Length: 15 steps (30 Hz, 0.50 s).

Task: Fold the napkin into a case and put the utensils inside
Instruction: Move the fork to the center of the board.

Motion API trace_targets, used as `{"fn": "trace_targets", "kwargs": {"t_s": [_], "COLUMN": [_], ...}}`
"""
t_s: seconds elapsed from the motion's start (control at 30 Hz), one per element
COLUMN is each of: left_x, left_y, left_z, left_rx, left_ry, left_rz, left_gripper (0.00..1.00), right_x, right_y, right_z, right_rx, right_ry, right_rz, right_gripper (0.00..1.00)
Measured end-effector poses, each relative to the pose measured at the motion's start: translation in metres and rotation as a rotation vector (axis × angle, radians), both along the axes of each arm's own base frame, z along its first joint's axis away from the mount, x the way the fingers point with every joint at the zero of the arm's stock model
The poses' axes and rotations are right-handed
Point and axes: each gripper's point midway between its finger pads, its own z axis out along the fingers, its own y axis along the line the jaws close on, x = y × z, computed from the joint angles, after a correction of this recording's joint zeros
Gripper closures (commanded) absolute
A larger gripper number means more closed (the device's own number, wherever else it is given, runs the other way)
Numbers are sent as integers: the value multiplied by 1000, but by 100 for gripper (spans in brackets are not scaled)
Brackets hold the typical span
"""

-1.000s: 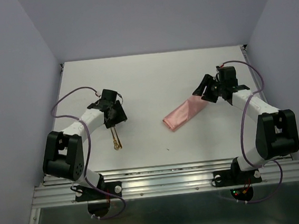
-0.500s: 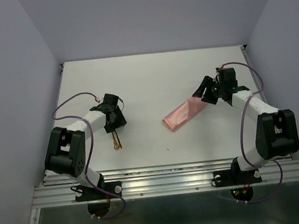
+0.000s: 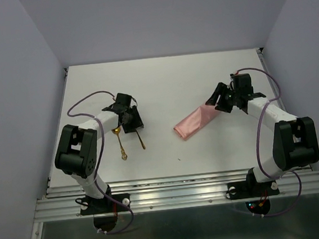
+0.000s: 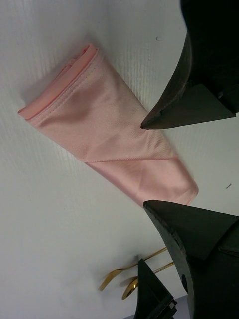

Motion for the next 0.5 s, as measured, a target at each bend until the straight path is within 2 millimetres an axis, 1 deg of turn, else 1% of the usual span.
{"fn": "trace_targets", "kwargs": {"t_s": [0.03,0.13,0.27,0.33,0.5], "left_x": [2,18,46,57,89], "left_y": [-5,-25,-53,-65,-87], "left_z": [1,4,13,24,63], "left_rx": [-20,-79,-152,-168,-187], "left_ry": [3,8,-4,-31,-132], "left_rz": [-13,-51,-103,-131,-189], "left_gripper": [43,43,43,43,43], "right_x": [0,-3,-9,-11,-11], "right_y": [0,0,-1,-2,-3], "right_z": [0,2,4,5,8], "right_rx": [0,0,-3,-5,-5], "right_ry": [0,-4,-6,-8,-15], "right_rz": [0,-1,-3,-7,-11], "right_gripper": [36,36,35,35,35]}}
